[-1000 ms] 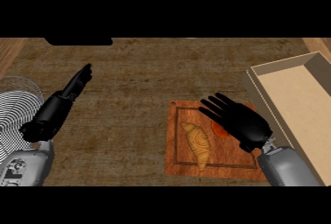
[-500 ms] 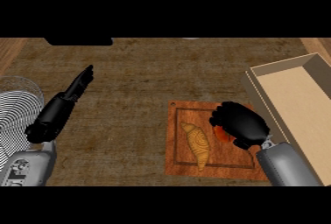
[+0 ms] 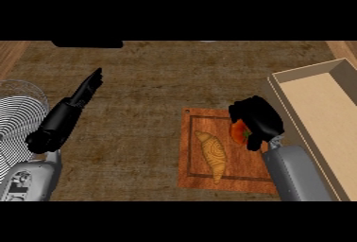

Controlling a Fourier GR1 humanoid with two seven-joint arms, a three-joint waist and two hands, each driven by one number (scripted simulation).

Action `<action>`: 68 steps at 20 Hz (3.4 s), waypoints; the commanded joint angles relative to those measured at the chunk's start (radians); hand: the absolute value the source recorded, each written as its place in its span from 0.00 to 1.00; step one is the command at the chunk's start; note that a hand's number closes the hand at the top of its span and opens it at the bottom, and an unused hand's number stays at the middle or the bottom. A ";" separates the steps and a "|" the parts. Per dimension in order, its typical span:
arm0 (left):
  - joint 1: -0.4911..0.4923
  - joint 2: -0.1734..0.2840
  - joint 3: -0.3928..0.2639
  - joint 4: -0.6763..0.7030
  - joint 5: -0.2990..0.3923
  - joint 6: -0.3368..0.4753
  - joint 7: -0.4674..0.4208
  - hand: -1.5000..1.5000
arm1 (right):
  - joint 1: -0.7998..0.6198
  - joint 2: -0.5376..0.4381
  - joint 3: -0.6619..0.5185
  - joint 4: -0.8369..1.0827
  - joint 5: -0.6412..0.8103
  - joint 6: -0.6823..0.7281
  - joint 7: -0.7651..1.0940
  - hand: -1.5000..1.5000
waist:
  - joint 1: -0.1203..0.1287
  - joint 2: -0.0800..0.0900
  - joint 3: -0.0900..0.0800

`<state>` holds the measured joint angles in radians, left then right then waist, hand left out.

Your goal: Pick the tomato from the cutting board and place it in the cardboard box

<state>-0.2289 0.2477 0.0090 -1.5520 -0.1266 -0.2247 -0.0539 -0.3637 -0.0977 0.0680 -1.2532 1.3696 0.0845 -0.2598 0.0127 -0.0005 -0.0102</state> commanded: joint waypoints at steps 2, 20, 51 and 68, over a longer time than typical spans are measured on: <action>-0.020 0.009 -0.002 0.008 -0.003 -0.013 -0.001 0.50 | -0.191 0.094 -0.128 0.066 -0.051 0.082 0.377 1.00 | 0.024 0.008 0.010; 0.025 -0.003 0.018 -0.010 -0.008 -0.007 -0.020 0.50 | -0.489 0.043 -0.237 -0.146 0.022 -0.045 0.947 1.00 | -0.013 -0.004 0.010; 0.057 -0.015 0.032 -0.001 -0.029 -0.029 -0.045 0.50 | -0.204 -0.479 -0.587 0.209 -0.408 0.482 0.549 0.00 | -0.014 0.000 0.010; 0.002 -0.030 0.047 0.029 -0.022 -0.020 -0.025 0.50 | -0.338 -0.361 -1.137 0.164 -0.930 0.090 0.416 0.00 | -0.026 0.000 0.011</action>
<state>-0.2233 0.2298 0.0568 -1.5361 -0.1485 -0.2501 -0.0670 -0.7187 -0.4598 -0.9550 -1.0989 0.5377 0.2275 0.1648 -0.0132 -0.0043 0.0022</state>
